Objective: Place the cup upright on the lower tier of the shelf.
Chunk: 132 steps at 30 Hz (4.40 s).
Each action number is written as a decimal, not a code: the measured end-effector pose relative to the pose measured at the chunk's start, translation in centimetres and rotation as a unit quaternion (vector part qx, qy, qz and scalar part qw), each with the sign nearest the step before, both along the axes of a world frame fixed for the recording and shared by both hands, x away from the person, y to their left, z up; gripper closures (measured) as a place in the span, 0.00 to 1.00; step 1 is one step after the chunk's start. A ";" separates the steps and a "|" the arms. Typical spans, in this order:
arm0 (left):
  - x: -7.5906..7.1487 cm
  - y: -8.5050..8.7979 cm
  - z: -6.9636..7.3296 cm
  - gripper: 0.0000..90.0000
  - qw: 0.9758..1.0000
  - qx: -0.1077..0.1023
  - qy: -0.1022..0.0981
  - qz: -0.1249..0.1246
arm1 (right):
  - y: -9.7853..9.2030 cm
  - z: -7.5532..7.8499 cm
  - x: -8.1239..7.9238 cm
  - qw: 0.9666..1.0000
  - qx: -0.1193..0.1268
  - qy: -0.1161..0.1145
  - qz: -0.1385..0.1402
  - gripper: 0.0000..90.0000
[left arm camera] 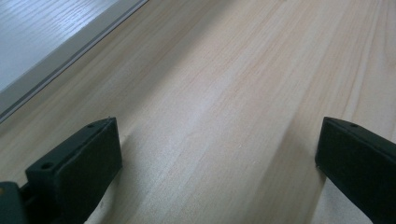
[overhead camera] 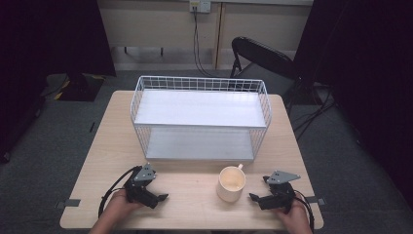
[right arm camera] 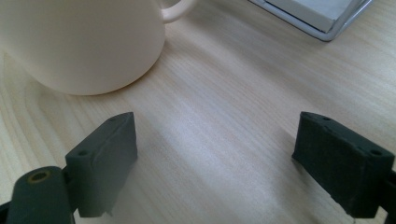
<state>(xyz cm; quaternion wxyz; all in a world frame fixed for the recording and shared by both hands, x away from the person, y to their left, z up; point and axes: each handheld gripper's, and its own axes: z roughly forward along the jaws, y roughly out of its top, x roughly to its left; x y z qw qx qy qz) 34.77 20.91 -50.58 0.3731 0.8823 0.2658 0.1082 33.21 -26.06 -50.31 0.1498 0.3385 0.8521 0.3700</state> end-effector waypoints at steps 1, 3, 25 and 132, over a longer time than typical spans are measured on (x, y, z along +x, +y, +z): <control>0.0 0.0 0.0 0.00 1.000 0.000 0.000 0.000 | 0.0 0.0 0.0 1.000 0.000 0.000 0.000 0.14; 0.0 0.0 0.0 0.00 1.000 0.000 0.000 0.000 | 0.0 0.0 0.0 1.000 0.000 0.000 0.000 0.14; 0.0 0.0 0.0 0.00 1.000 -0.001 0.000 0.000 | 0.2 1.8 0.1 1.000 0.007 0.027 -0.012 0.16; 0.1 0.0 0.0 0.00 1.000 -0.002 0.000 -0.002 | 6.5 7.0 2.1 0.997 0.045 0.030 -0.050 0.91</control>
